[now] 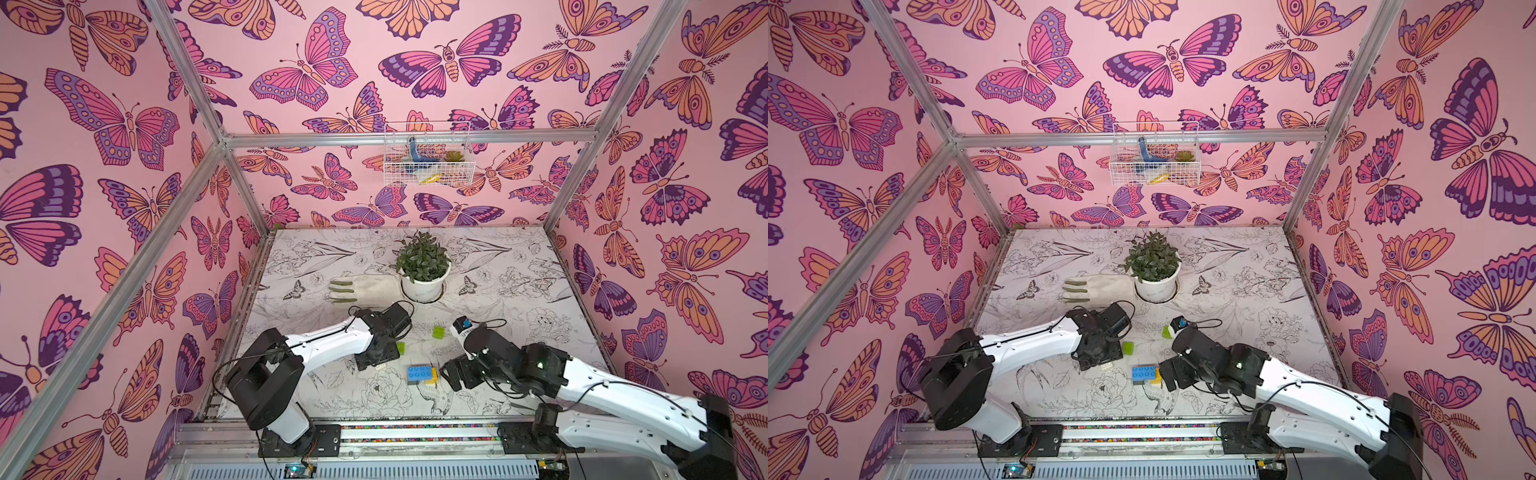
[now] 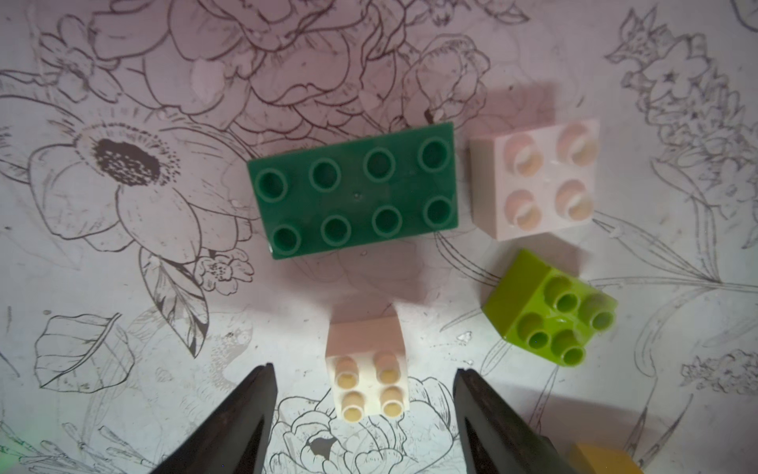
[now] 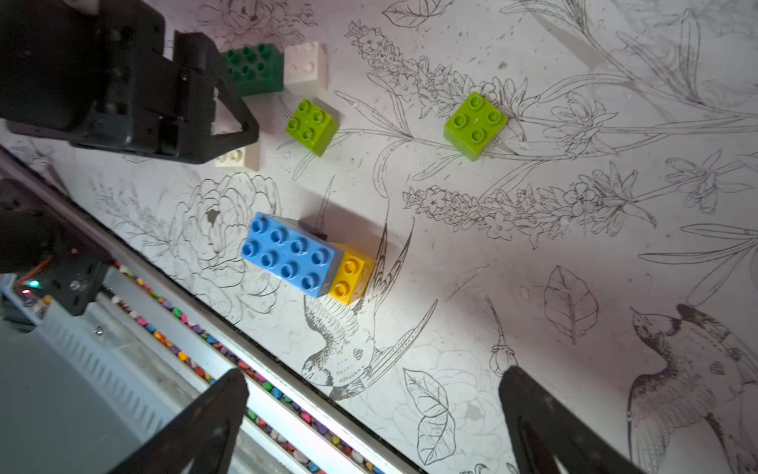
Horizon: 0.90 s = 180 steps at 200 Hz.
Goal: Assemble a giraffe with lego
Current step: Adjust the lego brick at the center of the board, then pick up the lego brick from the center of the board.
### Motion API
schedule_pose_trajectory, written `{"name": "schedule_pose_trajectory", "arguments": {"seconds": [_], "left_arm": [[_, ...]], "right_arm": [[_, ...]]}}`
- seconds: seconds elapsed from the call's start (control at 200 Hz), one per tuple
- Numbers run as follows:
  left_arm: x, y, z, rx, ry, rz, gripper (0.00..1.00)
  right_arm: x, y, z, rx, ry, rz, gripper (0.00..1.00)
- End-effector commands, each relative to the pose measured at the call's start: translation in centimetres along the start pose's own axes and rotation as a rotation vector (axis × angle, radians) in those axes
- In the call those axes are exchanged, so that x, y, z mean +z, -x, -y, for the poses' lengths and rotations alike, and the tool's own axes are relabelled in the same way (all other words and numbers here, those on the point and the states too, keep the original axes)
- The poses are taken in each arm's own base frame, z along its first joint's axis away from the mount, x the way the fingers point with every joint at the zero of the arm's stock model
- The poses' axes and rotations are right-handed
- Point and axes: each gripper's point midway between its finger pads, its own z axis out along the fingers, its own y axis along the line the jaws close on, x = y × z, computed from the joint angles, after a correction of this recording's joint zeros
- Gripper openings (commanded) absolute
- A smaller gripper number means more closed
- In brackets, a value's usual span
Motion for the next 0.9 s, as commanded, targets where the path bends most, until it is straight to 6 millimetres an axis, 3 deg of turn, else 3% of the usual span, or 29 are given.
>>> {"name": "schedule_pose_trajectory", "arguments": {"seconds": [0.0,0.105,0.426,0.631,0.896], "left_arm": [[0.3,0.3,-0.3,-0.050,0.043,0.027,0.74],[0.5,0.0,-0.3,-0.073,0.050,0.027,0.73],[2.1,-1.1,-0.2,-0.085,0.069,0.007,0.61],[1.8,-1.4,-0.5,-0.099,0.064,0.010,0.57],[0.9,-1.7,-1.3,-0.099,0.070,0.005,0.36]], "right_arm": [[0.3,-0.2,0.8,-0.043,-0.047,-0.042,0.99],[0.7,0.6,0.4,-0.023,-0.027,-0.019,0.99],[0.8,1.7,1.5,-0.005,-0.018,-0.016,0.99],[0.7,1.9,1.9,-0.001,-0.016,-0.010,0.99],[0.9,1.8,2.5,0.010,-0.019,-0.007,0.99]]}}
